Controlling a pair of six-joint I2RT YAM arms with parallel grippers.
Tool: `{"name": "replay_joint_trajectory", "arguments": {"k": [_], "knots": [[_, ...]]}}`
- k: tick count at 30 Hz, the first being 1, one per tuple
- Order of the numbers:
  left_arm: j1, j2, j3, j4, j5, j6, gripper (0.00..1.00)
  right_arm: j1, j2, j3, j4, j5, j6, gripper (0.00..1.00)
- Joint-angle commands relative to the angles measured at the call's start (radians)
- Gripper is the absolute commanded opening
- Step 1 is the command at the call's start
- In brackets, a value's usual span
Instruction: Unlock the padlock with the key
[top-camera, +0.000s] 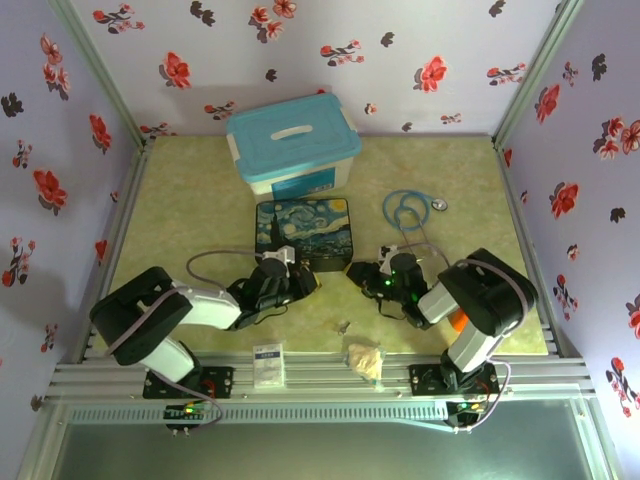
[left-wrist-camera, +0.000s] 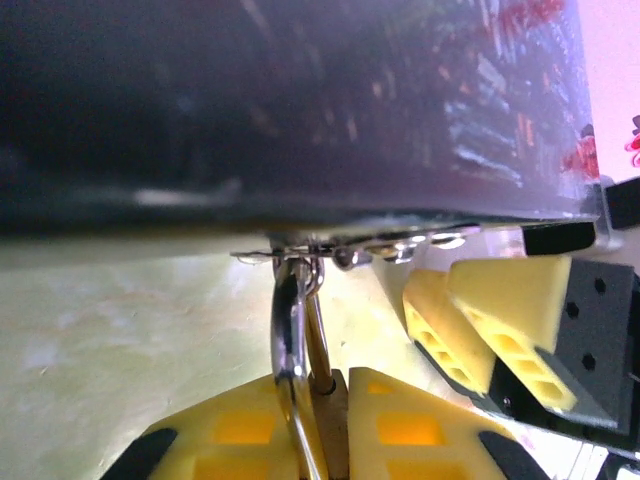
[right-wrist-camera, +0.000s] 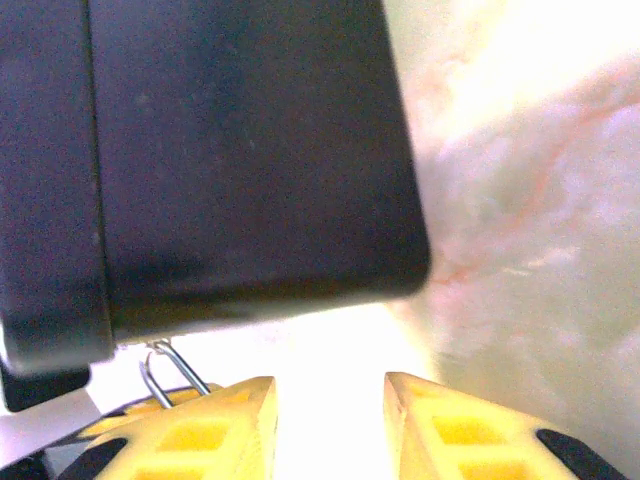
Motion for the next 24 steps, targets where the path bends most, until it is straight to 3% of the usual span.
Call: {"name": "replay_joint_trajectory", "arguments": {"k": [1,6,9,11,13,18,24], "knots": [[0.008,0.05,0.038,0.051,0.009,0.02,0.04,0.007,-0.155,0.015,-0.369,0.094,-0.132,0.34],[0.008,0.079,0.04,0.046,-0.004,0.027,0.2,0.073,-0.44,0.128,-0.951,0.296,-0.316,0.44],[0.008,0.05,0.02,0.032,-0.034,0.038,0.29,0.108,-0.483,0.204,-1.156,0.321,-0.365,0.47],[0.008,0.007,0.011,-0.017,-0.058,0.058,0.38,0.185,-0.486,0.269,-1.303,0.386,-0.388,0.46],[0.007,-0.039,-0.004,-0.044,-0.068,0.072,0.39,0.271,-0.484,0.323,-1.418,0.456,-0.383,0.46],[0.007,-0.174,-0.051,-0.114,-0.099,0.077,0.46,0.452,-0.448,0.4,-1.554,0.52,-0.27,0.47],[0.001,-0.347,-0.07,-0.226,-0.121,0.103,0.5,0.618,-0.365,0.437,-1.495,0.541,-0.15,0.47]]}}
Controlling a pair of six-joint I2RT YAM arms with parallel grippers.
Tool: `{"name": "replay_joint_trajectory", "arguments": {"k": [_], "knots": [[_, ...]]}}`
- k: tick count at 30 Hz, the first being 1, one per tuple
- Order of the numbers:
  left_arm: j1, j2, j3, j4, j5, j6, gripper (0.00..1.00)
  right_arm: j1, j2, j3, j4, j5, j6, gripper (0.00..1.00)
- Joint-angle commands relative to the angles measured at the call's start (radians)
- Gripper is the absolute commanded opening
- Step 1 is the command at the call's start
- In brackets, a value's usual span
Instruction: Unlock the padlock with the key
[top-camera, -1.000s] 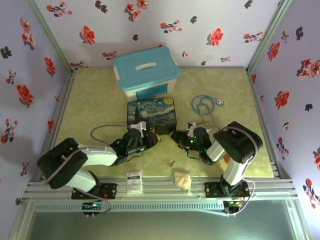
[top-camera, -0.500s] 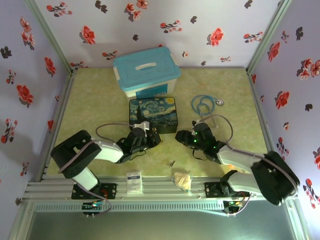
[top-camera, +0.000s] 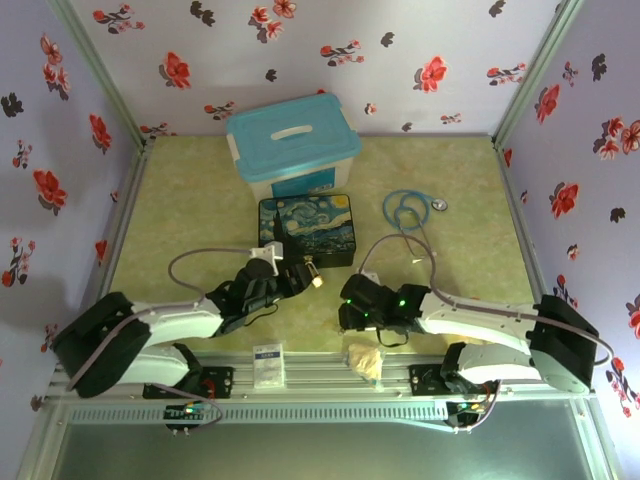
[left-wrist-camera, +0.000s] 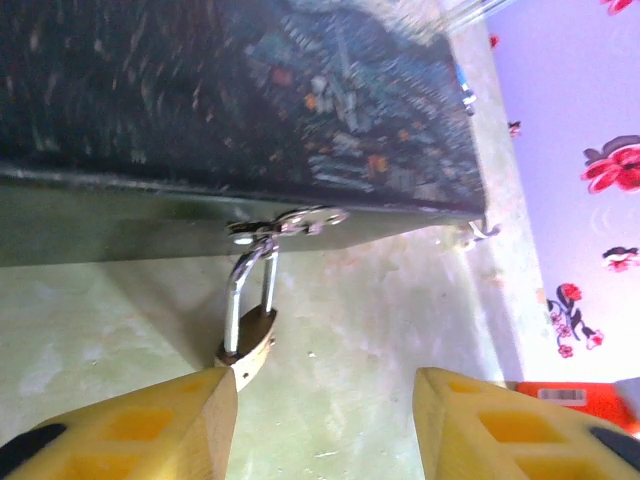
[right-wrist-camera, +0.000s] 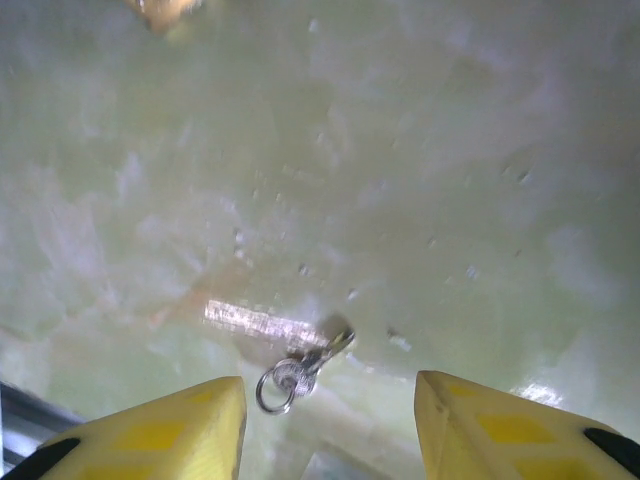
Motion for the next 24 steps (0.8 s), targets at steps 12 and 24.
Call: {"name": "replay_joint_trajectory", "arguments": {"k": [12,24], "knots": [[-0.011,-0.2,-0.049,-0.138,-0.064,0.035,0.5,0.157,0.23,0.131,-0.032,0.107,0.153,0.43],[-0.02,-0.206,-0.093,-0.096,-0.067,0.016,0.5,0.165,0.308,0.16,-0.069,0.111,0.155,0.4]]}}
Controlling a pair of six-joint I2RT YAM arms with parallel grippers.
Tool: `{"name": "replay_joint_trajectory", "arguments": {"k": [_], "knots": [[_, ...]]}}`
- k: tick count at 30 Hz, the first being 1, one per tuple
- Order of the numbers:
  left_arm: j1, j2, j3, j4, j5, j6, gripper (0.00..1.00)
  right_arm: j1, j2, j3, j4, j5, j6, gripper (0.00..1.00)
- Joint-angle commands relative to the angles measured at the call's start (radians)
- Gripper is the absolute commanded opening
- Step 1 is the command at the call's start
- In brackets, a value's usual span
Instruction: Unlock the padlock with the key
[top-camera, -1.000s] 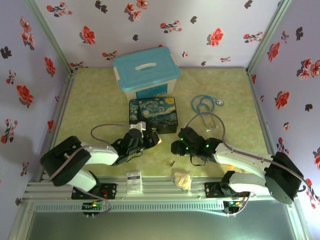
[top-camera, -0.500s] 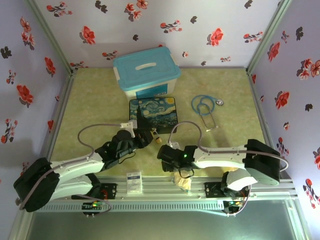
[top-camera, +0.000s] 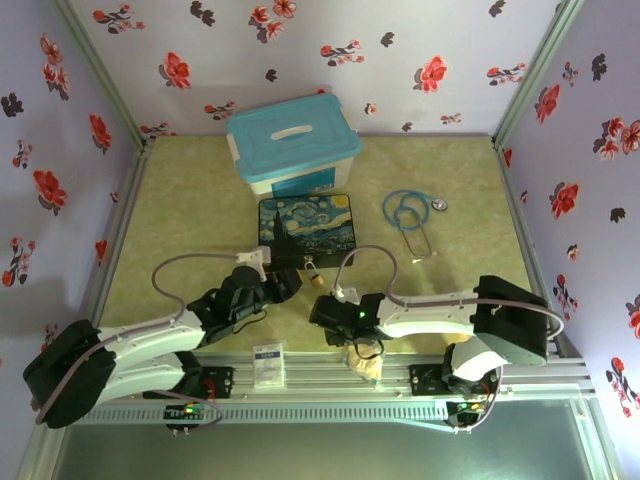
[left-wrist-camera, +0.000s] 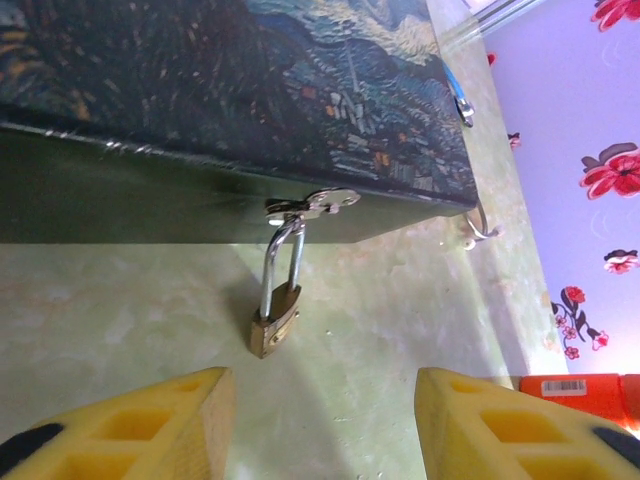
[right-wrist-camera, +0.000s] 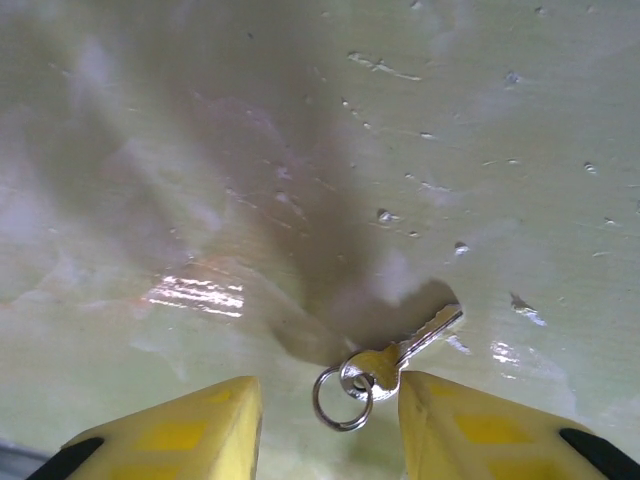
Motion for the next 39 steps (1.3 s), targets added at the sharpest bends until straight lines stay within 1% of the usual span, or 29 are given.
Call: {"name": "replay_joint_trajectory", "arguments": {"k": [1,4,7,8,9,12,13,15,20,24,26,29,30,34,36,39], "knots": [[-0.013,-0.015,-0.025,0.031,-0.023,-0.006,0.5,0.012,0.028,0.033,-0.048,0.044,0.017,0.4],[-0.013,-0.014,-0.029,0.031,-0.03,-0.003,0.5,0.012,0.038,0.024,-0.005,0.06,0.005,0.42],[-0.013,-0.016,-0.026,0.032,-0.031,-0.001,0.5,0.012,0.053,0.037,0.039,0.084,-0.057,0.42],[-0.015,-0.015,-0.026,0.032,-0.031,-0.004,0.5,0.012,0.069,0.053,0.026,0.093,-0.083,0.41],[-0.015,-0.016,-0.027,0.033,-0.031,-0.005,0.5,0.01,0.091,0.082,-0.016,0.11,-0.101,0.38],[-0.015,-0.019,-0.031,0.034,-0.031,-0.006,0.5,0.011,0.17,0.177,-0.193,0.168,-0.105,0.34],[-0.016,-0.02,-0.031,0.034,-0.031,-0.007,0.5,0.011,0.19,0.192,-0.228,0.172,-0.104,0.32],[-0.017,-0.024,-0.036,0.035,-0.033,-0.008,0.5,0.011,0.198,0.183,-0.238,0.169,-0.099,0.3],[-0.017,-0.022,-0.041,0.042,-0.037,-0.011,0.5,0.011,0.164,0.132,-0.227,0.156,-0.073,0.22],[-0.017,-0.021,-0.036,0.041,-0.037,-0.007,0.5,0.011,0.13,0.115,-0.24,0.17,-0.077,0.13],[-0.017,-0.022,-0.031,0.041,-0.037,-0.002,0.5,0.01,0.119,0.104,-0.225,0.169,-0.079,0.1],[-0.018,-0.02,-0.026,0.04,-0.037,-0.001,0.5,0.009,0.09,0.077,-0.19,0.164,-0.084,0.01],[-0.018,-0.021,-0.025,0.04,-0.037,-0.003,0.5,0.007,0.072,0.061,-0.176,0.166,-0.09,0.0],[-0.027,-0.01,-0.013,0.031,-0.023,0.0,0.5,-0.023,-0.021,-0.029,-0.112,0.15,-0.111,0.0],[-0.035,-0.003,-0.005,0.026,-0.021,0.006,0.5,-0.044,-0.058,-0.069,-0.108,0.14,-0.126,0.0],[-0.042,0.01,-0.001,0.037,-0.023,0.012,0.5,-0.067,-0.094,-0.094,-0.141,0.162,-0.165,0.05]]}}
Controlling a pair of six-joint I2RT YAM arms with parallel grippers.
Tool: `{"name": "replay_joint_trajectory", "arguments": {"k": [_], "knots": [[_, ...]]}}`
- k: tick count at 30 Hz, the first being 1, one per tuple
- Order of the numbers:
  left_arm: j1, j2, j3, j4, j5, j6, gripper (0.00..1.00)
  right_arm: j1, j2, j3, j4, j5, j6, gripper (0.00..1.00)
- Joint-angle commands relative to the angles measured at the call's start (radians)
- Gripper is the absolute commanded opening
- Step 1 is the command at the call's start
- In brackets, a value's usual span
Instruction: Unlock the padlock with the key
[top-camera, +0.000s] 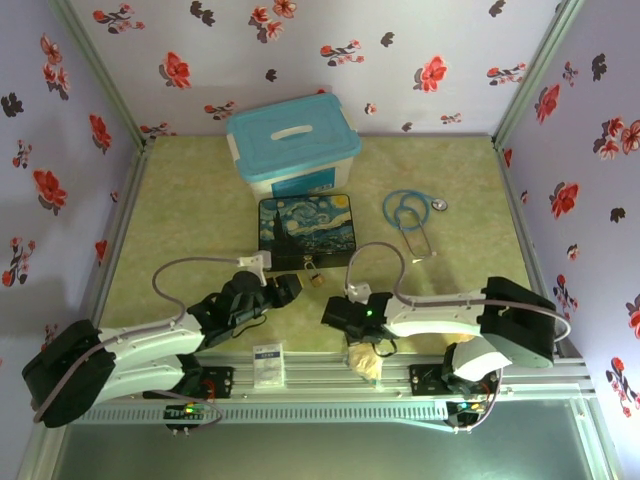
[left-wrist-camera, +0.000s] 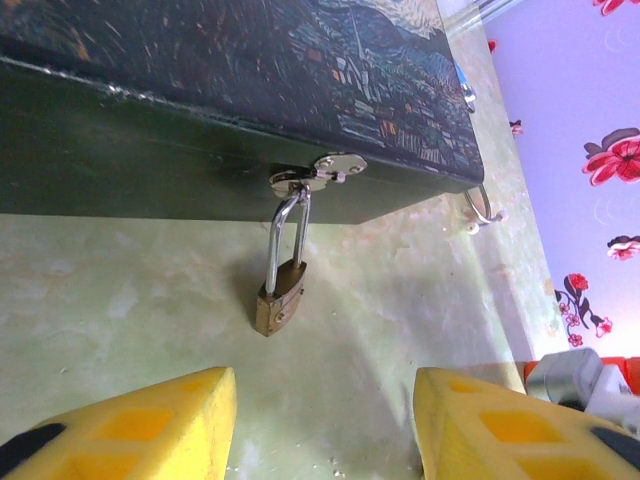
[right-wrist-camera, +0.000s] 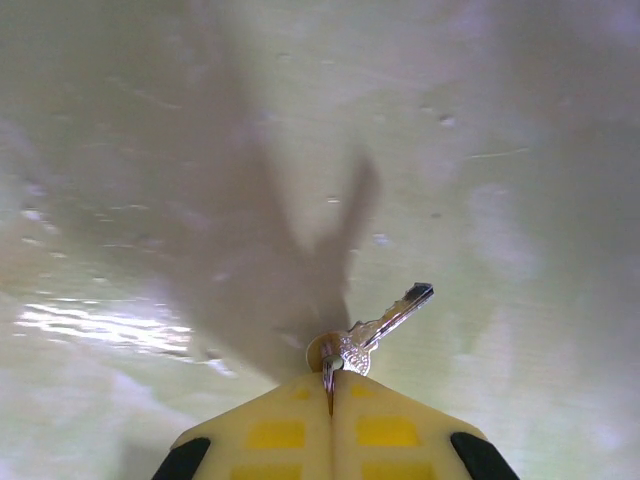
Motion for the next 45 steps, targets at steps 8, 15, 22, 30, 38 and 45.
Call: {"name": "replay_joint_trajectory", "arguments": {"k": [8,15,22,30,38,45], "knots": [[-0.02,0.044,0.023,0.05,-0.01,0.015,0.5,-0.05,-0.121,-0.026,-0.092,0.038,-0.038,0.24],[-0.019,0.064,0.032,0.06,-0.007,0.018,0.5,-0.057,-0.116,-0.037,-0.05,0.016,-0.007,0.32],[-0.02,0.094,0.037,0.08,-0.001,0.017,0.5,-0.072,-0.052,-0.043,0.002,0.002,0.029,0.38],[-0.023,0.129,0.037,0.114,0.003,0.007,0.5,-0.062,0.061,-0.022,0.056,-0.026,0.017,0.19],[-0.023,0.123,0.038,0.106,0.007,0.012,0.5,-0.058,-0.021,-0.101,0.049,-0.037,0.028,0.0],[-0.025,0.15,0.087,0.141,0.076,0.036,0.5,-0.079,-0.32,-0.134,0.105,-0.034,-0.224,0.0]]}}
